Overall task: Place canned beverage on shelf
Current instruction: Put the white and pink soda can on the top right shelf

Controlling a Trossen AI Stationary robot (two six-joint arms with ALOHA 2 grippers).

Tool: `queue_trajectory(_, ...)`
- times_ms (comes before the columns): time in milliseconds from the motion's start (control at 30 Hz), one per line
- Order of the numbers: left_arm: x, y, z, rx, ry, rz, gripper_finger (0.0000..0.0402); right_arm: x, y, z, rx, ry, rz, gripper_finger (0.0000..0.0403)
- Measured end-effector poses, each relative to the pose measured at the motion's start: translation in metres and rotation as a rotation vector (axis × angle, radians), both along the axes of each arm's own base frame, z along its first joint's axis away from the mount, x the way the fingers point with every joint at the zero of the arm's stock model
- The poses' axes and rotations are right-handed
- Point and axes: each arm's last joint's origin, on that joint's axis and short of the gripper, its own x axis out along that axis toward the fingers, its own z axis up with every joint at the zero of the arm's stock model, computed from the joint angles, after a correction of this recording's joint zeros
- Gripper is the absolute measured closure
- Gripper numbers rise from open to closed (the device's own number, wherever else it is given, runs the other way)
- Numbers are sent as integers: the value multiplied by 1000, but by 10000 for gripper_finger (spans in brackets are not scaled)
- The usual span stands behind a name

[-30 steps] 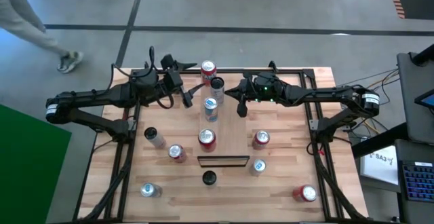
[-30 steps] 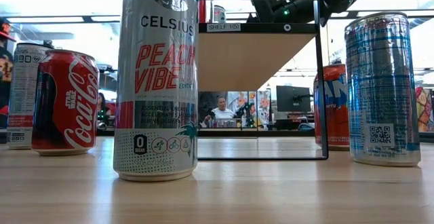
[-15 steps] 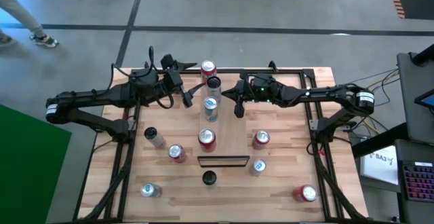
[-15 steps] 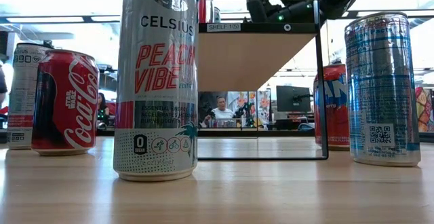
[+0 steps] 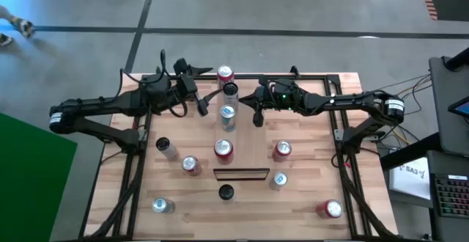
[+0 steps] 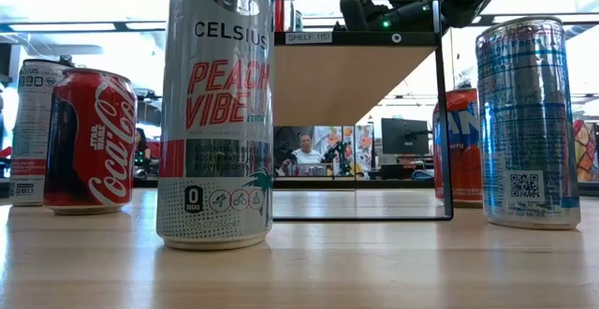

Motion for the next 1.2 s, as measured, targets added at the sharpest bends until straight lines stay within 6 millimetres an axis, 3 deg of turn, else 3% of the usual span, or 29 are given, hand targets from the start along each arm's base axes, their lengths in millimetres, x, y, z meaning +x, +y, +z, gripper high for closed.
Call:
queue_trajectory(667,0,0,1,1,-11,0,80,1,0,5,-54,-50,34,394)
queue_trajectory(933,0,0,2,3,-26,0,80,6,-1,-2,-54,-47,33,394)
queue_trajectory(1200,-4,0,5,5,-30,6,80,-8,3,20,-58,-74,22,394)
